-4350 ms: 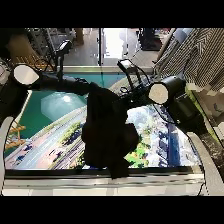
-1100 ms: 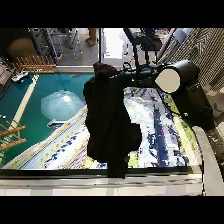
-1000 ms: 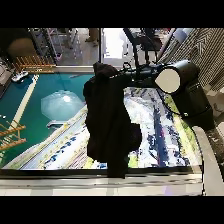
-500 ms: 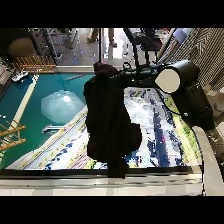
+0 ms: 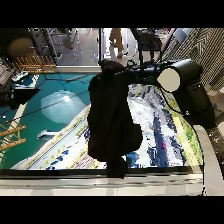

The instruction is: Fold the clothes and pants, and hang the long-sleeved shirts on hangers.

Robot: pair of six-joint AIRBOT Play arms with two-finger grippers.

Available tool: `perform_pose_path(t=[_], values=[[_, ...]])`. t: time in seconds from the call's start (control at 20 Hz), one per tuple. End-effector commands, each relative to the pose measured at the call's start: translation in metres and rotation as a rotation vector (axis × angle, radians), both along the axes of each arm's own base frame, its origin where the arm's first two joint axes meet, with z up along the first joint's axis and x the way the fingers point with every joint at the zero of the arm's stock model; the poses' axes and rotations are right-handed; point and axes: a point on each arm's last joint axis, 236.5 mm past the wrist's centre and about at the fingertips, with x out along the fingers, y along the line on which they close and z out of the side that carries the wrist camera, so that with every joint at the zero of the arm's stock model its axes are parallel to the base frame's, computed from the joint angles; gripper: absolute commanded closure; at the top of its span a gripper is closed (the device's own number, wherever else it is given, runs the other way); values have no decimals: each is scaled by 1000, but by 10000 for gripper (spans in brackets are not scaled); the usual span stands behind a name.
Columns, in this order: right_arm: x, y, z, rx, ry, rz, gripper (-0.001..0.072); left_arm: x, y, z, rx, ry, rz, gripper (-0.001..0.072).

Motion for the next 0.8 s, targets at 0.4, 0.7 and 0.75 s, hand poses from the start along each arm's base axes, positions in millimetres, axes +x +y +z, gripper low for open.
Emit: perform_pose_path(t=[0.4, 0.7, 0.75], values=[[3, -4, 2, -1, -10, -15, 688, -21, -35, 29, -123, -27, -146, 695], [0, 1, 2, 16, -2, -2, 688, 21, -33, 18, -89, 4, 26, 694], [0, 1, 2, 17, -1, -1, 688, 20, -38, 20, -91, -17, 15, 694]])
